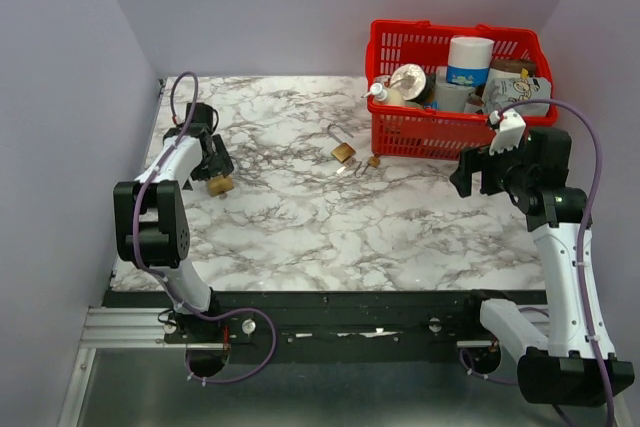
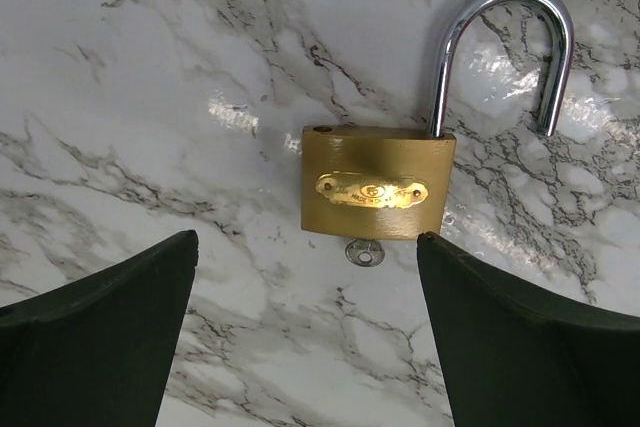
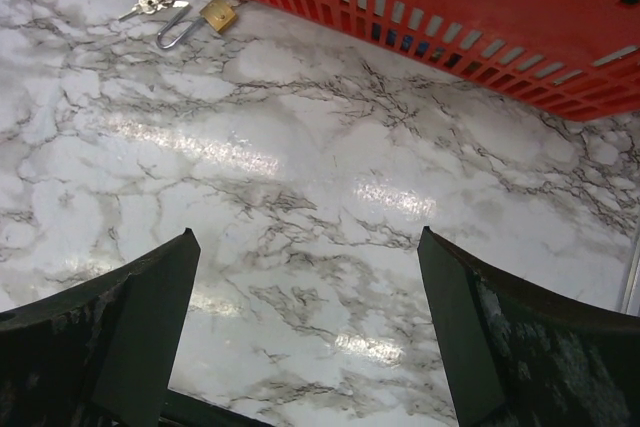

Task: Lock with the key
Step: Pick up the lock from the center of the board.

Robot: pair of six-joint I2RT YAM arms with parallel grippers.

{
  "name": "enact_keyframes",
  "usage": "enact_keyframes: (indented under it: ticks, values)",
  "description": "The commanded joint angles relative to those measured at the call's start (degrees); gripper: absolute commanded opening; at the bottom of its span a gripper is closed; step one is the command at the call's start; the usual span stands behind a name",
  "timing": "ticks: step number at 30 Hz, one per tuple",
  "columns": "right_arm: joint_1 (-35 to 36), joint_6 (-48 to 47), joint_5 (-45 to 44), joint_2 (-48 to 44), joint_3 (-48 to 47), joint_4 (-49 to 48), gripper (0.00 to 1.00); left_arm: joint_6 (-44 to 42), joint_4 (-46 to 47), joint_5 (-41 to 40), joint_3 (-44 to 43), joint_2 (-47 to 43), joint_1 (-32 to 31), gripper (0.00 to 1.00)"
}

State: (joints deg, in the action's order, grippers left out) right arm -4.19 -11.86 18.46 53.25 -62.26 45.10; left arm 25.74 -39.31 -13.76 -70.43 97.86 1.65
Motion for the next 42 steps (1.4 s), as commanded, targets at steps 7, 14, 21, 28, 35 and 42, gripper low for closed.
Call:
enact_keyframes:
  ticks: [7,14,21,28,35,42]
  values:
    - [0.2,1.8,1.2,-0.3,0.2,-1.0,1.00,4.8,1.8,-0.9,-2.5,7.0,-1.5,0.99]
    - [0.2,2.1,3.7,1.3,-0.9,-0.4,1.00,4.3,2.7,-0.3,-2.2,9.5,-3.1,0.98]
    - [0.1,1.9,4.5,1.8,-1.9,0.2,1.00,5.1,2.8,1.0,-2.5,11.1,-3.1,0.98]
    - [0.8,2.1,3.8,1.8,-2.2,0.4,1.00,4.1,4.6,3.6,-0.5,11.3,-3.1,0.77]
    - [1.4,-0.8,15.3,1.7,-3.8,2.8,1.00,-0.1,5.6,4.8,-0.1,5.3,-3.4,0.56]
    - [2.4,-2.8,26.5,2.3,-5.2,4.9,1.00,-8.1,8.4,8.7,4.4,-7.3,-6.4,0.29]
